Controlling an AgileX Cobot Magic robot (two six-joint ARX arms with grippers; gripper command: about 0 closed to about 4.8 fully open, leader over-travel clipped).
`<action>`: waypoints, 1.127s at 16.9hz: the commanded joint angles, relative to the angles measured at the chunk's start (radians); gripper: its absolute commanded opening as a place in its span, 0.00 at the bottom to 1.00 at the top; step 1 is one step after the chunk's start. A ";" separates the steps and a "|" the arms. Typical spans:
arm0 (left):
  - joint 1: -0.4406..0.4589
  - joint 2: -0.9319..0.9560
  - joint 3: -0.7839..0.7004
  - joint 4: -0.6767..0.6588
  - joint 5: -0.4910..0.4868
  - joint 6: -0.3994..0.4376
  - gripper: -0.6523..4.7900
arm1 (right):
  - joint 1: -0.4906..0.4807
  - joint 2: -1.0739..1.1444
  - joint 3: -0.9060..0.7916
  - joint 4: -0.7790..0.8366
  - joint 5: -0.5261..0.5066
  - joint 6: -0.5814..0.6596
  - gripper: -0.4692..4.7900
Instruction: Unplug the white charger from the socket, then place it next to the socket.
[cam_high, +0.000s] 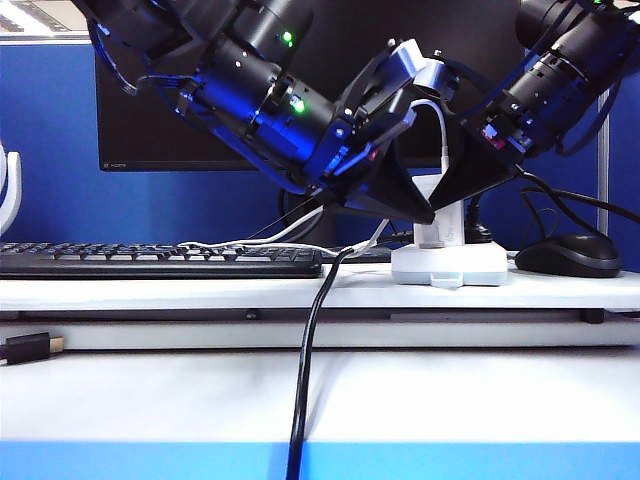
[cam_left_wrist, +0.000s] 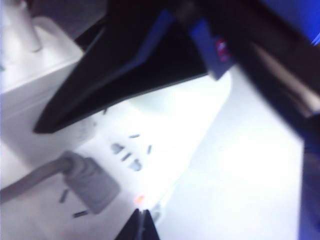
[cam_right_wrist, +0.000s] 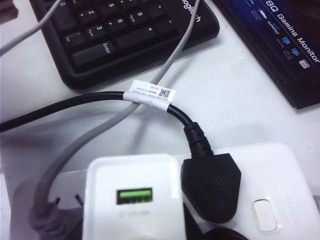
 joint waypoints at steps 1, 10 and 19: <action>-0.003 -0.002 0.002 0.019 -0.098 -0.052 0.11 | 0.000 -0.001 0.003 0.031 0.007 0.004 0.27; -0.005 0.000 0.002 0.043 -0.148 -0.072 0.11 | 0.001 -0.001 0.003 0.042 -0.038 0.015 0.27; -0.006 0.029 0.002 0.072 -0.155 -0.489 0.11 | 0.001 -0.001 0.003 0.045 -0.063 0.031 0.27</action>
